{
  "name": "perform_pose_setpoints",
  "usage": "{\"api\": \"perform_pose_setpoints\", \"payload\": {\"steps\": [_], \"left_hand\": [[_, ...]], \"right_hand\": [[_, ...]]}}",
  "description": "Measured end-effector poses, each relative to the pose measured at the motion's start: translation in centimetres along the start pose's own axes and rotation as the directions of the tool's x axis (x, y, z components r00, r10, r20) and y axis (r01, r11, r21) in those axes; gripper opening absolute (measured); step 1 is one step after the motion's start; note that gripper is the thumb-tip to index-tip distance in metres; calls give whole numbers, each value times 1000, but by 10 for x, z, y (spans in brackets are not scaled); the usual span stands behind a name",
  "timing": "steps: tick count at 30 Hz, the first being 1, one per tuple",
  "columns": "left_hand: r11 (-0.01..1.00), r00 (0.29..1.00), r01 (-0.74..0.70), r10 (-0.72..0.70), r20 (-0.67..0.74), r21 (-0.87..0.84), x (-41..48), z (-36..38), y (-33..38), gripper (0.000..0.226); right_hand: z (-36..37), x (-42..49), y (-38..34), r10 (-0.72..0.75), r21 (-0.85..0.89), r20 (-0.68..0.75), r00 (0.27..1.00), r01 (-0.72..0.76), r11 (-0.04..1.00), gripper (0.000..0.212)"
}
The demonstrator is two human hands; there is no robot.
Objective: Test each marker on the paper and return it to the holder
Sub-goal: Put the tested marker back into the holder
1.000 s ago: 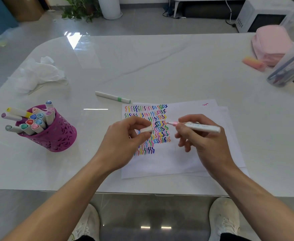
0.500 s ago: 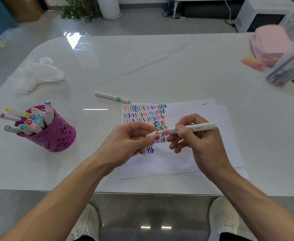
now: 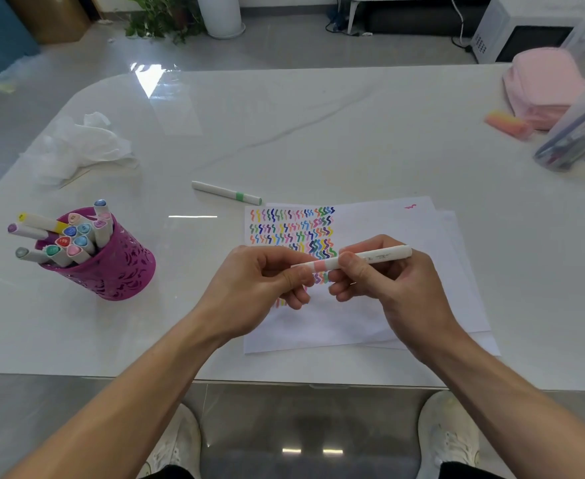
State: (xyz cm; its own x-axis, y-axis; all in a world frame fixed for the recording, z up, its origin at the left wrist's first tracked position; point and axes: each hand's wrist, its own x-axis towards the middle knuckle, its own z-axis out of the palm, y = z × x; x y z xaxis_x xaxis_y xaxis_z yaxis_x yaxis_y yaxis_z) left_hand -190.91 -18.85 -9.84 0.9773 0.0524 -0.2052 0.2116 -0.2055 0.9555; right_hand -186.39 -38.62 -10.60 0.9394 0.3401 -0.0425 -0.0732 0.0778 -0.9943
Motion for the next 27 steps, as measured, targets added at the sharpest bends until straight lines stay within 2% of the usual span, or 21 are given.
{"api": "perform_pose_setpoints", "payload": {"steps": [18,21,24,27], "left_hand": [[992,1000,-3,0,-20,-130,-7,-2,12,10],[984,994,-53,35,-107,-169,-9,-9,18,13],[969,968,-128,75,-241,-209,-13,-21,21,26],[953,903,-230,134,-407,-197,-19,-31,26,15]], "right_hand": [[3,-2,-3,59,100,52,997,-64,993,29],[7,-1,-4,72,61,35,997,-74,995,30],[6,1,-3,102,-15,-28,994,-102,995,34],[1,5,2,74,-161,-114,991,-92,983,22]]}}
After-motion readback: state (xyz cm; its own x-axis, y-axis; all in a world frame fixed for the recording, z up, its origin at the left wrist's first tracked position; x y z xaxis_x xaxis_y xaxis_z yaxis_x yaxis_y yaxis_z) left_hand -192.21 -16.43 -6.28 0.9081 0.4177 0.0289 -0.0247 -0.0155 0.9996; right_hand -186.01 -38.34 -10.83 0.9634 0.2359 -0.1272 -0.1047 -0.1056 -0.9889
